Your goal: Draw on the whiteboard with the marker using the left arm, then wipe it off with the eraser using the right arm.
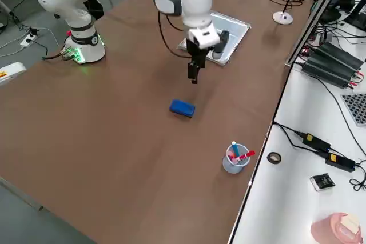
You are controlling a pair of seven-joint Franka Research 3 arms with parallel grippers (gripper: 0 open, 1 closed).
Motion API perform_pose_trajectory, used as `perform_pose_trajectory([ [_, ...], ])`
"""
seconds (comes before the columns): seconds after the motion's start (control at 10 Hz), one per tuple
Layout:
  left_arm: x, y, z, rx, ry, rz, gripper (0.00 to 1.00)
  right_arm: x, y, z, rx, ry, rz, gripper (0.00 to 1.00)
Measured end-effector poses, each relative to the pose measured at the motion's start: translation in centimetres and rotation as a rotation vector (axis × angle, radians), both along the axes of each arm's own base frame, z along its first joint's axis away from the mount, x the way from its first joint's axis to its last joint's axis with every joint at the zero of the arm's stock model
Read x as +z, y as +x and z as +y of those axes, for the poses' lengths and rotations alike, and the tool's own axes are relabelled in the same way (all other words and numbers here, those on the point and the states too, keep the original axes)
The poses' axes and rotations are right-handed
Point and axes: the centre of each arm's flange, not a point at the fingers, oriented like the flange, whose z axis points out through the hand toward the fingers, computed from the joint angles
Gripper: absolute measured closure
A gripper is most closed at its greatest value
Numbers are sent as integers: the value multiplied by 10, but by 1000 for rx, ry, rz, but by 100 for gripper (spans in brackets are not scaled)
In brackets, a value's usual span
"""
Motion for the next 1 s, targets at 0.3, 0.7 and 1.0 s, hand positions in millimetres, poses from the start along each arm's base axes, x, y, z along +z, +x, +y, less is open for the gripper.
perform_pose_trajectory([
  [0.3, -25, 12, 66, -137, -1, -36, 83, -47, -10, 2, 1, 11, 69, 0],
  [0.7, -85, 7, 130, -185, -34, -111, 83, -76, -14, 1, -1, 13, 65, 0],
  [1.0, -133, -13, 149, -175, -16, -134, 83, -105, -13, -6, -11, 14, 40, 0],
])
